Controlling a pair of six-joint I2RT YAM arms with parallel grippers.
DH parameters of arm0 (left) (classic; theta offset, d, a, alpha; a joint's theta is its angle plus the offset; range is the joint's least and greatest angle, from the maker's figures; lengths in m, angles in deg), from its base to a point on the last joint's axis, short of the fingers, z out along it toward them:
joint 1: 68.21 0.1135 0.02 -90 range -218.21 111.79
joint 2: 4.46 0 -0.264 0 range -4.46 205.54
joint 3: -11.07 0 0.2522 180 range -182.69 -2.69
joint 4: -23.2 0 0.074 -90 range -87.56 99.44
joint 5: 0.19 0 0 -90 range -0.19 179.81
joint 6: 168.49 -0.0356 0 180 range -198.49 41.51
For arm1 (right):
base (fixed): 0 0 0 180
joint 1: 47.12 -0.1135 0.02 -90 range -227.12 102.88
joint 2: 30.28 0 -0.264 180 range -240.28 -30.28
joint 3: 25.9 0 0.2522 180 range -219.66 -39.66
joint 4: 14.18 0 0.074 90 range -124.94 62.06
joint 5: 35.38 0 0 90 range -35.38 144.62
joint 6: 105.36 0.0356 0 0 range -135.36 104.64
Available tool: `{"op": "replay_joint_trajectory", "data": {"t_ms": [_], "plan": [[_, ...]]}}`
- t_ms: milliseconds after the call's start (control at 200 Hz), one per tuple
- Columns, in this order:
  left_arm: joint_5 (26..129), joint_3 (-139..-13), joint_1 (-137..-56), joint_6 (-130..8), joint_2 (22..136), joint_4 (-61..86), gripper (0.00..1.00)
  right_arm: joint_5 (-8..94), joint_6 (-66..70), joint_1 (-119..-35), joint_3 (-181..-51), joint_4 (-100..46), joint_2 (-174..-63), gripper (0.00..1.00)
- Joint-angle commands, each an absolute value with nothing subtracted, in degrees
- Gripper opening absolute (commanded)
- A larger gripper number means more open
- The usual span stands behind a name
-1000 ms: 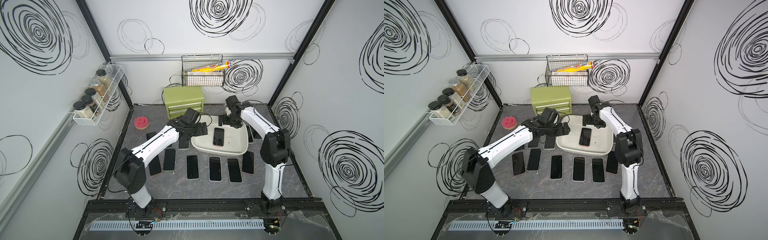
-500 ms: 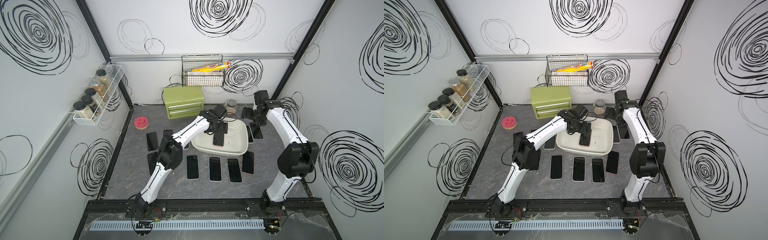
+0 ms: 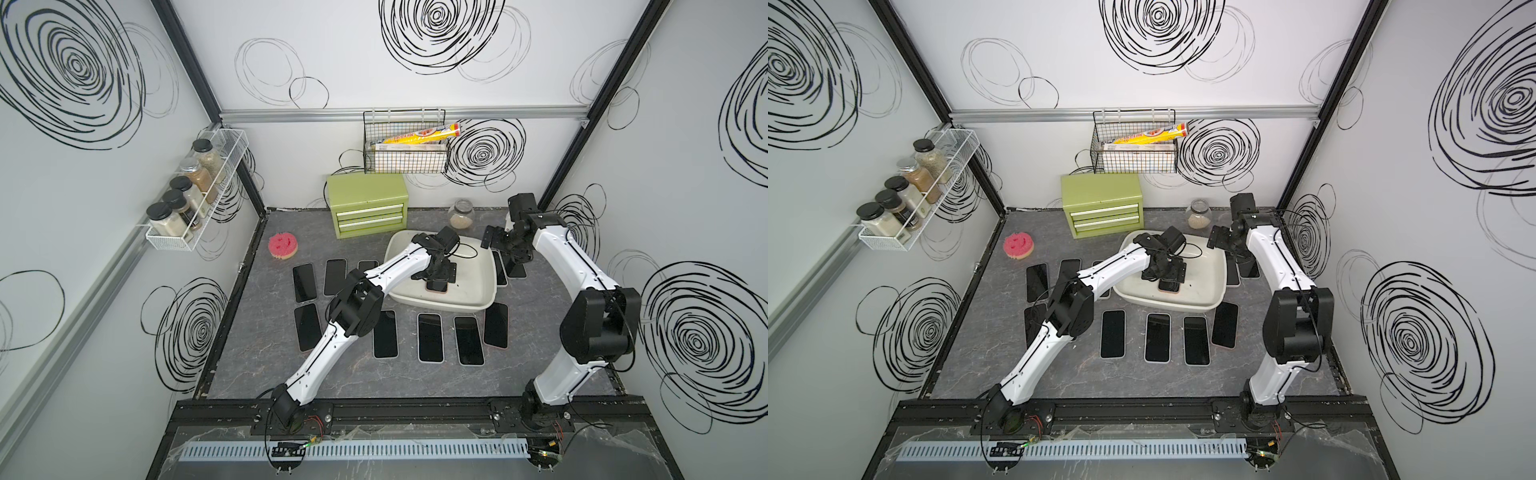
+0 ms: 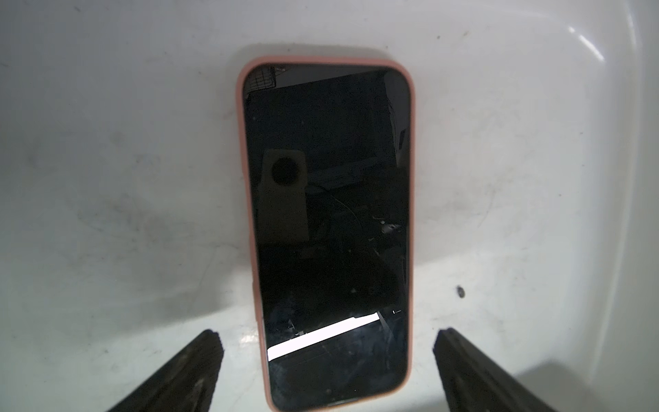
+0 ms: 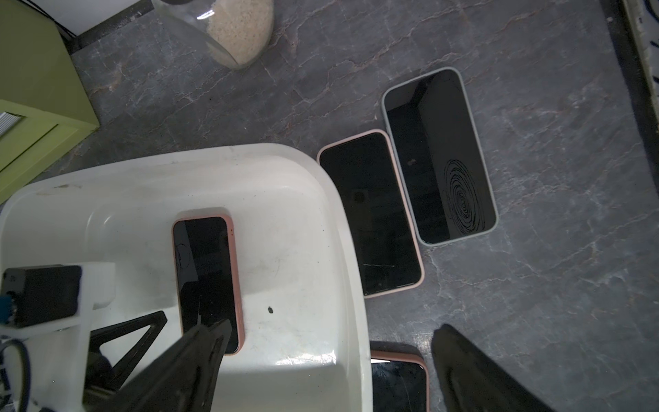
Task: Take the phone out of the storage box
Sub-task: Pick up the phone from the storage box.
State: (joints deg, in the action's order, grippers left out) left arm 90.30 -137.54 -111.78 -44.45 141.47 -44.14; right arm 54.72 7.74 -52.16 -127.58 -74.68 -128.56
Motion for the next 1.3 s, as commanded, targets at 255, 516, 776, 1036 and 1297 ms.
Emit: {"op": "replay_joint_trajectory", "data": {"t_ms": [255, 516, 776, 1036, 1297], "plan": [[94.64, -142.13, -113.26, -46.44, 146.83, -48.24, 0.99, 51.27, 4.96, -51.51, -124.24, -72.07, -125.20, 1.00], [97.88, -142.57, -113.38, -47.58, 148.16, -49.19, 0.99, 49.49, 4.07, -51.42, -122.81, -71.29, -123.85, 1.00], [96.76, -142.86, -113.68, -47.38, 149.98, -44.92, 0.97, 47.05, 3.82, -51.36, -120.36, -70.53, -122.46, 0.99], [93.94, -140.64, -113.08, -46.83, 150.54, -45.28, 0.65, 46.13, 3.17, -51.42, -119.91, -70.44, -122.04, 0.99], [93.90, -135.03, -111.82, -45.83, 144.84, -42.43, 0.54, 44.09, 3.63, -51.40, -119.91, -69.44, -122.64, 0.99]]}}
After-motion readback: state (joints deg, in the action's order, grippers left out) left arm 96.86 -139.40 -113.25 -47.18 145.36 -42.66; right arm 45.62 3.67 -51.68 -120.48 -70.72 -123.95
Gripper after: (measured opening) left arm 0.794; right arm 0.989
